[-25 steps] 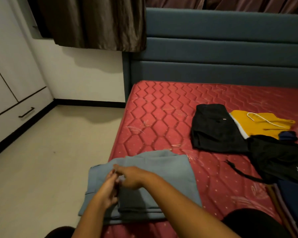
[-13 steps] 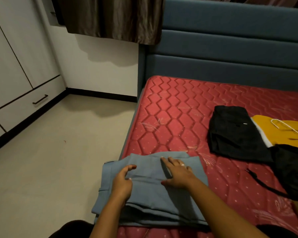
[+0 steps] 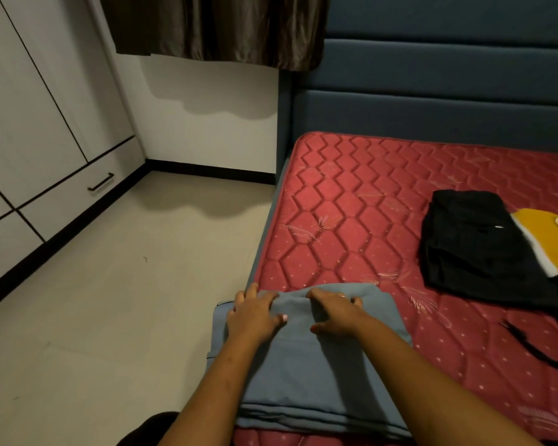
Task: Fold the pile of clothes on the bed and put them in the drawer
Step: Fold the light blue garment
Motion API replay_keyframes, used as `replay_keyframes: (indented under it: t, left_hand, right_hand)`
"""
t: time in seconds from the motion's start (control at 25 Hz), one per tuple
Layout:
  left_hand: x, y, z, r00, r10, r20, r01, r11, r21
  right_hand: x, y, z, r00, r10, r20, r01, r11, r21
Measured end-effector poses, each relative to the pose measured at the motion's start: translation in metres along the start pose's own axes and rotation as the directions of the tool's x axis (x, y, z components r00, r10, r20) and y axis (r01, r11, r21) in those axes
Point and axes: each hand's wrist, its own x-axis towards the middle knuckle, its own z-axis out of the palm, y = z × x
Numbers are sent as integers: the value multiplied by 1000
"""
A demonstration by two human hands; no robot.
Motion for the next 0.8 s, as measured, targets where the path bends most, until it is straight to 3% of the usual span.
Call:
replay_keyframes:
  t: [0.08,0.2,0.36,0.44,0.52,0.6,0.64,0.76,0.8]
  left_hand:
    - [11,-6,-2,997,63,49,-61,997,-38]
    - [7,-26,-19,981,195,-6,-186,925,-332]
    - [2,-54,-38,985,159,-65,-171,883,-438]
    - [0,-67,-36,992,33,-118,-81,901,-427]
    - [-8,-69,-28,963,-115,-243,37,952,-305]
    - [-22,-49,-13,887,-105,-449,-2,972,-233]
    - [-33,-34,0,881,-59,-470,-60,970,-235]
    - [-61,1,44,978,10,-210,-83,937,-339]
    - [-63,0,65,988,21,-151,-62,960,-273]
  right_hand:
    - [2,-1,-1,999,-35,-5,35,999,41]
    - [8,-6,-7,998,-58,22,55,993,104]
    - [19,-16,-2,996,-83,23,84,996,-33]
    - [13,-21,6,998,-69,-12,66,988,-143]
    - [6,-23,19,989,-94,-113,69,975,-212]
    - [-5,-28,35,929,-183,-323,109,966,-233]
    - [-12,-35,45,898,-217,-382,136,964,-228]
    - [-30,-44,75,885,-300,-355,236,948,-212]
    - [-33,-38,83,895,-303,-328,240,946,-219]
